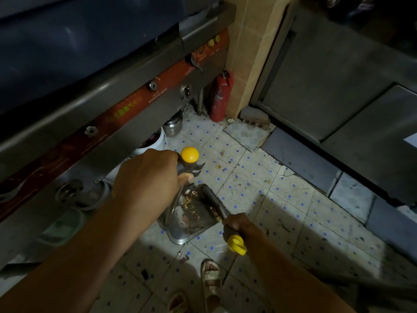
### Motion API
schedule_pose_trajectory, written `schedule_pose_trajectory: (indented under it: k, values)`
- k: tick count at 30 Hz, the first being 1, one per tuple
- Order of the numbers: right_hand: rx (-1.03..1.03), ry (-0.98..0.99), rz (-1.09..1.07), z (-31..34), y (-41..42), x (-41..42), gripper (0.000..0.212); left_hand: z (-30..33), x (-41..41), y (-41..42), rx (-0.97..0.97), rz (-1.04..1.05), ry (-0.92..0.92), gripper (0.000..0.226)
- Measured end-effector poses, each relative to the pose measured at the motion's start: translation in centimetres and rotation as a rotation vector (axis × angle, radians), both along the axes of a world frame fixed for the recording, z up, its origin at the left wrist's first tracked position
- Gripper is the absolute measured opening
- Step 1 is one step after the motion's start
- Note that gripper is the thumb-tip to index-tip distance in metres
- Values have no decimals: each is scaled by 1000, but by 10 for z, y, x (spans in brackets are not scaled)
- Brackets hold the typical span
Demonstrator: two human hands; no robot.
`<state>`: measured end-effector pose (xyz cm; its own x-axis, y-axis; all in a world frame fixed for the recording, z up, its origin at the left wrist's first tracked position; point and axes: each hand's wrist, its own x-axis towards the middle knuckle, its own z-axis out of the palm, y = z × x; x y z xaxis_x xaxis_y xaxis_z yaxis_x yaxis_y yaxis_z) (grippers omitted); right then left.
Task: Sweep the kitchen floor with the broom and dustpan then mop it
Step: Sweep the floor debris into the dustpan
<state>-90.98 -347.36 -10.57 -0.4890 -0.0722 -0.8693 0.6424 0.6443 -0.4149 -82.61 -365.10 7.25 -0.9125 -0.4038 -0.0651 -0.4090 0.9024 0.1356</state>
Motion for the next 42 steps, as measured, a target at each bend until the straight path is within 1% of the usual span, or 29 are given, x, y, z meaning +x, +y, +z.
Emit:
schedule_pose_trajectory:
  k: [2,7,10,12,14,16,17,20,22,26,29,31,34,37,42]
  values:
    - [30,46,6,6,0,-3,17,7,-1,0,-2,11,13,44]
    - [45,141,-20,9,1,-24,31,12,-14,-1,18,10,31,53]
    - [51,155,-84,-7,3,-47,40,8,-28,0,51,-6,25,54]
    - [75,164,-113,-17,5,-65,38,5,-40,2,43,-6,21,50]
    - [73,155,-114,-32,8,-87,31,-1,-55,4,22,-4,3,45]
    - [85,193,-122,-48,11,-112,26,-7,-71,5,17,-3,-23,44]
    - [102,219,-138,-57,13,-125,26,-11,-80,5,23,-4,-25,47]
    - [99,230,-167,-58,10,-158,33,-22,-103,6,38,-3,-4,50]
    - [118,244,-128,-54,5,-177,26,-28,-117,6,57,-6,-9,50]
    - [173,270,-64,-65,0,-203,36,-42,-139,7,49,-1,-2,53]
    - [233,238,24,-76,1,-202,41,-52,-146,10,79,1,23,55]
    - [304,214,122,-78,5,-193,45,-55,-147,10,112,5,23,53]
    - [375,200,225,-74,16,-171,49,-53,-142,11,99,0,2,50]
    - [382,183,288,-65,26,-150,52,-45,-130,15,112,-8,-25,49]
    - [346,154,346,-48,28,-114,55,-30,-100,18,31,-49,-32,49]
